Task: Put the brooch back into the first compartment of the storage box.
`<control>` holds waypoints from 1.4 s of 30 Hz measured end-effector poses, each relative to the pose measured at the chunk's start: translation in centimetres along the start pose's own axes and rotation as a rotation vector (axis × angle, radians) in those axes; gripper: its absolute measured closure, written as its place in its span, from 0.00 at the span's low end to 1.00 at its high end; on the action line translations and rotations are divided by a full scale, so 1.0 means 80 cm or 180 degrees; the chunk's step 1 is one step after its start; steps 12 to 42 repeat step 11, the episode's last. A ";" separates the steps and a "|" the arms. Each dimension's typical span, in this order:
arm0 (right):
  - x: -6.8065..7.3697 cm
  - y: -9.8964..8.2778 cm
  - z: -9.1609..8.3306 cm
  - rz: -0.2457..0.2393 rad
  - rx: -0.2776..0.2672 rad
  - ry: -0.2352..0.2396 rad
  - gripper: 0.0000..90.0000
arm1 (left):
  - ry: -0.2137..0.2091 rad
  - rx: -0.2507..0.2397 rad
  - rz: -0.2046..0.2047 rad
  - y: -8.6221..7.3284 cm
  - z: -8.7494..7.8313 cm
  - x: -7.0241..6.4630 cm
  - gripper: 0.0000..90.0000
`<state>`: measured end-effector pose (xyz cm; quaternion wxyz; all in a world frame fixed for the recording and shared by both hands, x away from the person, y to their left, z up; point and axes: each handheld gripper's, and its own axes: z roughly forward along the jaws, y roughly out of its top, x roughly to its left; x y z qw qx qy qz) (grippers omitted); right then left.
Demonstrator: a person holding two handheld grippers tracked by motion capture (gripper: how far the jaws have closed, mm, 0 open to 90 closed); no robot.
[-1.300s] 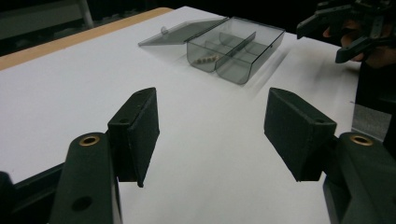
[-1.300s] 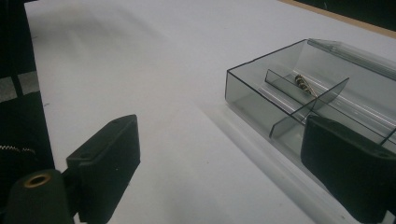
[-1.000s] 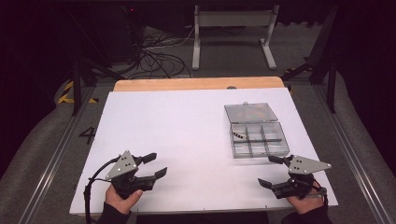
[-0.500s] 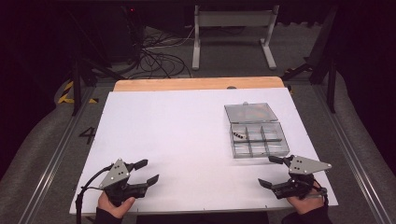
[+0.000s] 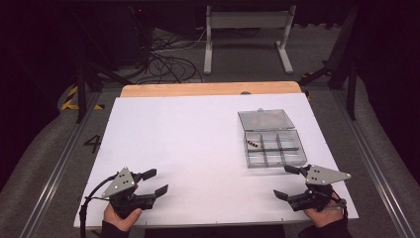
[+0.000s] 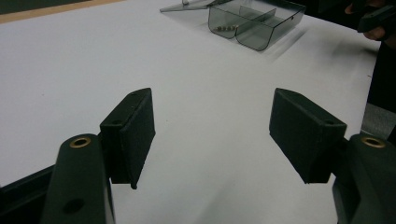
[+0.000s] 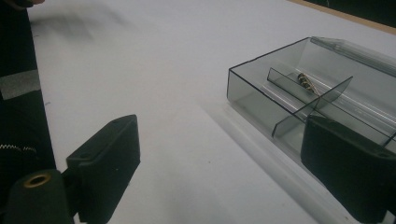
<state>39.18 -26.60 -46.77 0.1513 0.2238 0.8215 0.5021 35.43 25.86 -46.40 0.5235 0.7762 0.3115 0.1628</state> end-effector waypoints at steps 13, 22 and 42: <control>-0.001 0.000 0.001 0.0015 -0.0006 -0.0005 0.14 | 0.0039 0.0010 0.0046 0.000 0.000 -0.001 0.35; -0.001 0.000 0.001 0.0015 -0.0006 -0.0005 0.14 | 0.0039 0.0010 0.0046 0.000 0.000 -0.001 0.35; -0.001 0.000 0.001 0.0015 -0.0006 -0.0005 0.14 | 0.0039 0.0010 0.0046 0.000 0.000 -0.001 0.35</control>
